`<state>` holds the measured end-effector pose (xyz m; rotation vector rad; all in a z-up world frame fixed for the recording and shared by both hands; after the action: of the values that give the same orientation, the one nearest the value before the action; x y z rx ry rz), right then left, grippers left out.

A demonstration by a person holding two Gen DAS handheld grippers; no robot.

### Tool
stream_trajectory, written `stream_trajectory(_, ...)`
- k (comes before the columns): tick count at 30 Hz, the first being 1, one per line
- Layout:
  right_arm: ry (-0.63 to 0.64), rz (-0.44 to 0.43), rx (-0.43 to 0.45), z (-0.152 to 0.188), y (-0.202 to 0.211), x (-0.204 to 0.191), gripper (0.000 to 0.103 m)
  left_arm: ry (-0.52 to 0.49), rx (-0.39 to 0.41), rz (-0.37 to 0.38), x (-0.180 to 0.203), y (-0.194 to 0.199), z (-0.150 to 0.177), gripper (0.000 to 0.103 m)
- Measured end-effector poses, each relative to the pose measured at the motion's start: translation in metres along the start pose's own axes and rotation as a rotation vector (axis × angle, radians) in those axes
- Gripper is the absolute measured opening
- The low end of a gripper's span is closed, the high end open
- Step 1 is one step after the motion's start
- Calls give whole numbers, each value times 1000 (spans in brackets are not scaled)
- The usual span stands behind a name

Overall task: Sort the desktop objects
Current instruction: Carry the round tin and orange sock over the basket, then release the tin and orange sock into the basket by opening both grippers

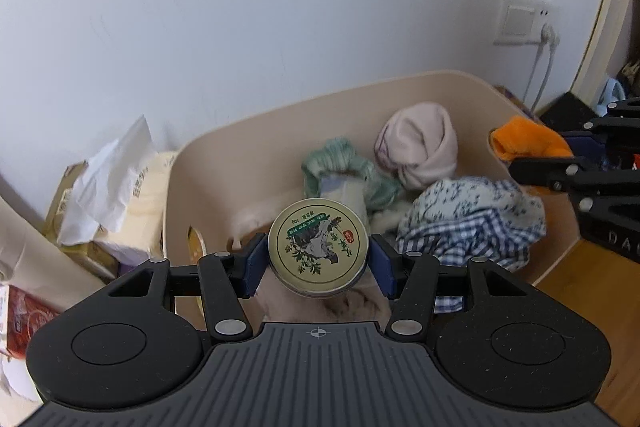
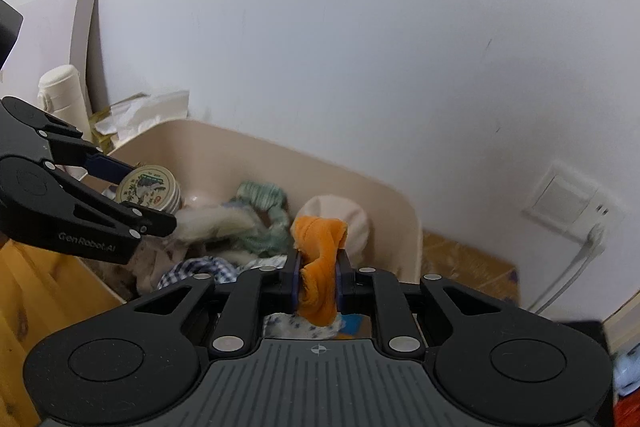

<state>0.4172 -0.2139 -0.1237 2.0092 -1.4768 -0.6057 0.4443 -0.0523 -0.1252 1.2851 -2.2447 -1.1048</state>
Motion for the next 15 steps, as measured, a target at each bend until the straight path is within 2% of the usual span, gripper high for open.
stream_trajectory(1,-1,-2,-9,1,-2,-1,31,6,-5,5,-1,-1,1,55)
stream_trajectory(4,6,3,-22,5,-7,-4,37,21,-18,19,-2,-3,3,57)
stream_trajectory(6,0,4,-31,6,-7,-5,44,31,-18,28,-4,-1,4,66)
stream_trajectory(8,-8,11,-32,6,-4,-6,58,40,-8,23,-5,3,5,75)
stream_trajectory(11,-33,21,-32,6,3,-7,74,50,-2,20,-7,9,7,78)
stream_trajectory(15,-72,37,-31,5,17,-7,88,56,-5,29,-9,20,10,79)
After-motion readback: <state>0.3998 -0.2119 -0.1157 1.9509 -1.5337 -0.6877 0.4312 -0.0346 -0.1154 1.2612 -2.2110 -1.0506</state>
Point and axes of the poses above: each gripper's, at about its wrist camera, not at the fingertips, and y roughly against the way its jaws point, x to its right, z to its underside, the point moved 2 cm from there along -y, roughly the way its jaws point, and after that the axes turned 12 degrees about -y, right-handed, at the moved point
